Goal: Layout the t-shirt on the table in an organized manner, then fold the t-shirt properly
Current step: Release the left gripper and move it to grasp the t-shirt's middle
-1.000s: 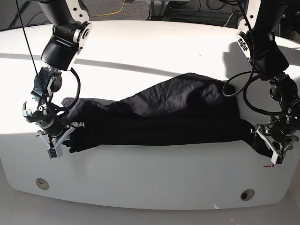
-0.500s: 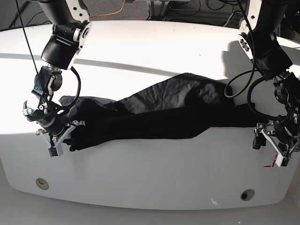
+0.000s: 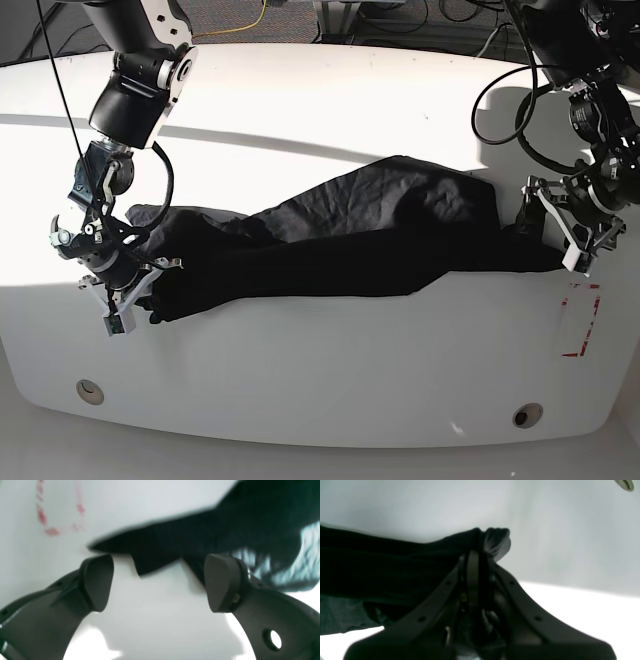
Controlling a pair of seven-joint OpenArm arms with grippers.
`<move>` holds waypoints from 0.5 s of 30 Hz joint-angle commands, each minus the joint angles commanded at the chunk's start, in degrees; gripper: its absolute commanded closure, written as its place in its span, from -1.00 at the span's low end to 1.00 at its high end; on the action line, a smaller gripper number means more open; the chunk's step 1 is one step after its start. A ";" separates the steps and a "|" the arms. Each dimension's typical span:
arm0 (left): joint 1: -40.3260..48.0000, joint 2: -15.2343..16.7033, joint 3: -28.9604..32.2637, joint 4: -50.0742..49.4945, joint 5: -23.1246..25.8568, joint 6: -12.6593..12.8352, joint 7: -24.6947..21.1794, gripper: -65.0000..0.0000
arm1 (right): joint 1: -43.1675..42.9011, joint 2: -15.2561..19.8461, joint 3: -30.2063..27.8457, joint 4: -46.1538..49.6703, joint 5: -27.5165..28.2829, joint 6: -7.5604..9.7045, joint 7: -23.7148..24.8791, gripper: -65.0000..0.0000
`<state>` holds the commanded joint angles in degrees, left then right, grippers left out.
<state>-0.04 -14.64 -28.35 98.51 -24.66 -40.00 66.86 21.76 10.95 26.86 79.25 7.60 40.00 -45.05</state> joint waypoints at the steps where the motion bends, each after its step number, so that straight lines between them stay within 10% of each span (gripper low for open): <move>1: 0.79 0.00 0.00 0.00 0.00 0.00 -0.35 -0.63 | -0.18 0.00 0.00 0.00 0.00 0.00 0.26 1.00; 15: 4.75 5.54 4.04 -8.79 0.09 0.00 -5.54 -0.63 | -3.52 -0.09 0.00 1.32 0.35 0.00 0.88 1.00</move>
<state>4.70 -9.10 -24.31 89.71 -24.57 -40.00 61.32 18.24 10.86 26.86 80.57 7.96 40.00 -44.18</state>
